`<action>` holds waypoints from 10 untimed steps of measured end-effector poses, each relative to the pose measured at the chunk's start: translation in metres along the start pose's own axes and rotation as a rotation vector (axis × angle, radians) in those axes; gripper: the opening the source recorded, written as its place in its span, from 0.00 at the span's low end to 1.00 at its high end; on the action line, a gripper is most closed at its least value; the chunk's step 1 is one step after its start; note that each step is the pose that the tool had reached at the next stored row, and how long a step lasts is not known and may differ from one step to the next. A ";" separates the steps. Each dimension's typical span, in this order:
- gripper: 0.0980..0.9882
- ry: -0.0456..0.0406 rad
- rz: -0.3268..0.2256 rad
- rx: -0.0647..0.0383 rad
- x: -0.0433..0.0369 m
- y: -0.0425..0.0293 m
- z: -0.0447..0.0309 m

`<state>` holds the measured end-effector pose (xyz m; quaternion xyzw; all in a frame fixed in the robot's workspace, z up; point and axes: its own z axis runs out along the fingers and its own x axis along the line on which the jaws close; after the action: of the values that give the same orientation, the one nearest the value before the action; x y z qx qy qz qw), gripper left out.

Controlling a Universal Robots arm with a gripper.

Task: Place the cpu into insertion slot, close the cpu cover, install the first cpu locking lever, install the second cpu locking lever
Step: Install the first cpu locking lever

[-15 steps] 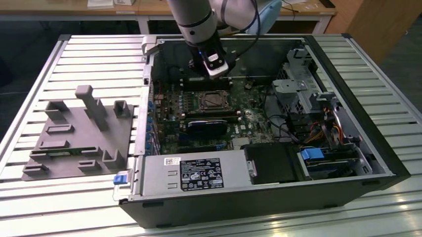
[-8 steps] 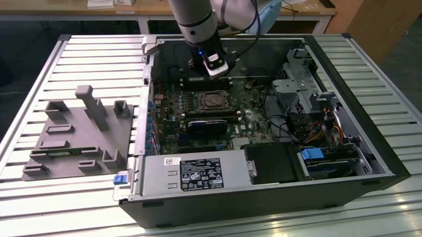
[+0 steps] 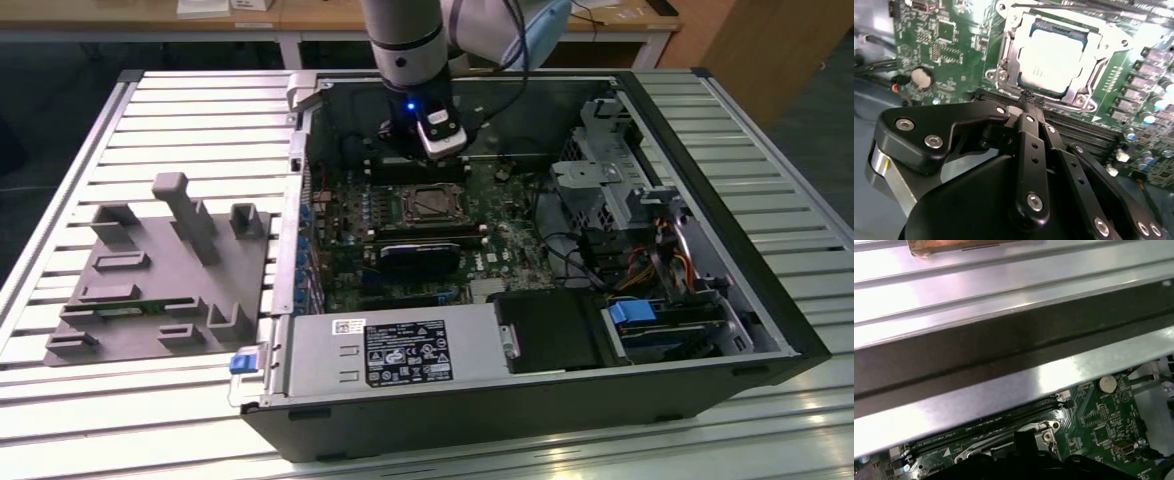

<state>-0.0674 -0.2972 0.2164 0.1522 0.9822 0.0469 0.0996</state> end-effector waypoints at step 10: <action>0.00 0.0612 -0.009 0.101 -0.0144 0.0045 0.0033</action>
<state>-0.0519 -0.2972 0.2164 0.1512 0.9866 0.0016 0.0619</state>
